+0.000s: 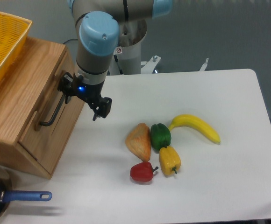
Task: Slide the top drawer open
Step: 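Lower the gripper onto the black drawer handle and hook it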
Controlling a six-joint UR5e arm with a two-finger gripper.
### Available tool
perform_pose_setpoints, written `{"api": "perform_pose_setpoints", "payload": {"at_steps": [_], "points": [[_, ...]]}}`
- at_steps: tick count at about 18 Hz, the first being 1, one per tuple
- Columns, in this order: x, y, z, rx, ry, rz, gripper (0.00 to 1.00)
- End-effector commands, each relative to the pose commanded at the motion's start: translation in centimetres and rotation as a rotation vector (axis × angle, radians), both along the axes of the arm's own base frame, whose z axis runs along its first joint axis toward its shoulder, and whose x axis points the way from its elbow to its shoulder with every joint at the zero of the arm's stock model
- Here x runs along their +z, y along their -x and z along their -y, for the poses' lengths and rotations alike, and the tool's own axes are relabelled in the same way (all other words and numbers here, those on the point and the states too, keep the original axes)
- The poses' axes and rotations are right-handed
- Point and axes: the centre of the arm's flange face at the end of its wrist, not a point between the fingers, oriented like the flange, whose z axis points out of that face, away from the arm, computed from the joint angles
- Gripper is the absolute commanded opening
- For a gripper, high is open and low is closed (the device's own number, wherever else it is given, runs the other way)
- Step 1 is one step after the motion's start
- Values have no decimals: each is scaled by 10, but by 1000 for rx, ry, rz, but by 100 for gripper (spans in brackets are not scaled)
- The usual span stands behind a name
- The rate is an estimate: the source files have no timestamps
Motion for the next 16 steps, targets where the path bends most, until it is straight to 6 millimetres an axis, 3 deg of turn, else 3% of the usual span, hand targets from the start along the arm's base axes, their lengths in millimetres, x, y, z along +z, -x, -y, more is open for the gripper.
{"api": "perform_pose_setpoints", "payload": {"at_steps": [3,16], "points": [[-3,-9,-4,-4,7,6,100],[-7,-12,-3,76,38,27,100]]}}
